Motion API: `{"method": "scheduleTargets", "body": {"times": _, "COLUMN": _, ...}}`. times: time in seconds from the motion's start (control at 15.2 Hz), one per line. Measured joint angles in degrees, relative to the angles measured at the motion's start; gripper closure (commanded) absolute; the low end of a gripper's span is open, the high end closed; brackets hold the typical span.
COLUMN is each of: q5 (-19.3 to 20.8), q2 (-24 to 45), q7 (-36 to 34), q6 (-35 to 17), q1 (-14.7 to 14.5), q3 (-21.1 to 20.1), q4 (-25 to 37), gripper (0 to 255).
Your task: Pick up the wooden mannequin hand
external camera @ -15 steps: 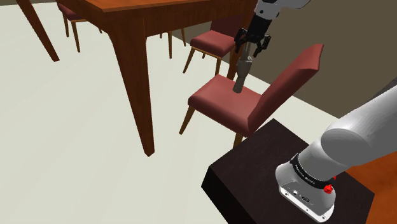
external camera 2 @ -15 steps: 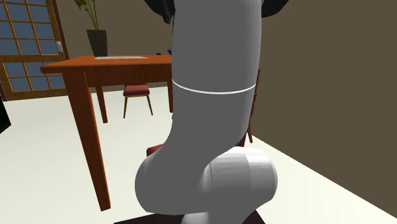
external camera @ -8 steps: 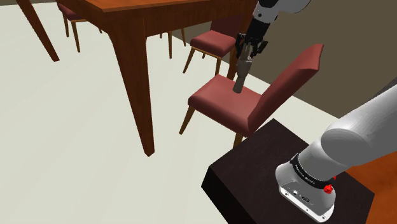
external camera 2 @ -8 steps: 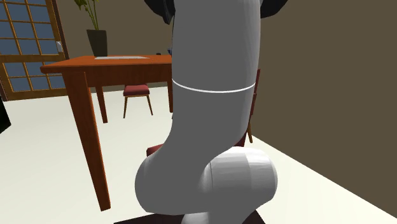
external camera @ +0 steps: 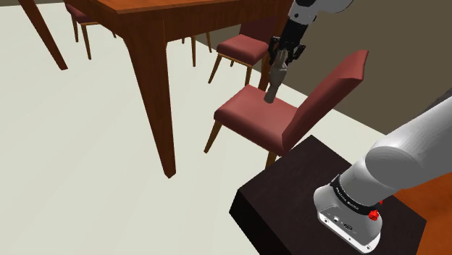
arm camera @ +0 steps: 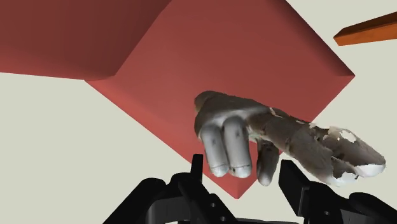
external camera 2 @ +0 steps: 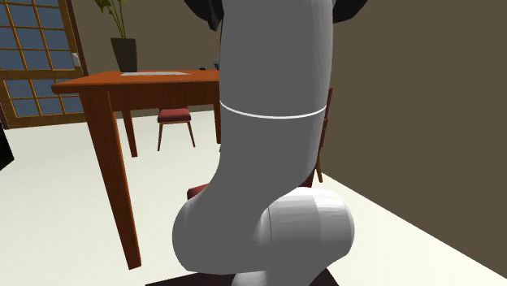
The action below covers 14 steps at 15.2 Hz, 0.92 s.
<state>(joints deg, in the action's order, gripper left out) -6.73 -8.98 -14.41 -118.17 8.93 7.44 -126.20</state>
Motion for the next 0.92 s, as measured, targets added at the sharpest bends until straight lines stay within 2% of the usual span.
{"method": "scheduleTargets", "body": {"times": 0.92, "q5": 0.75, "q2": -1.96, "q7": -1.3, "q6": 10.13, "q1": 0.11, "q3": -0.04, "q4": 8.23, "gripper": 255}}
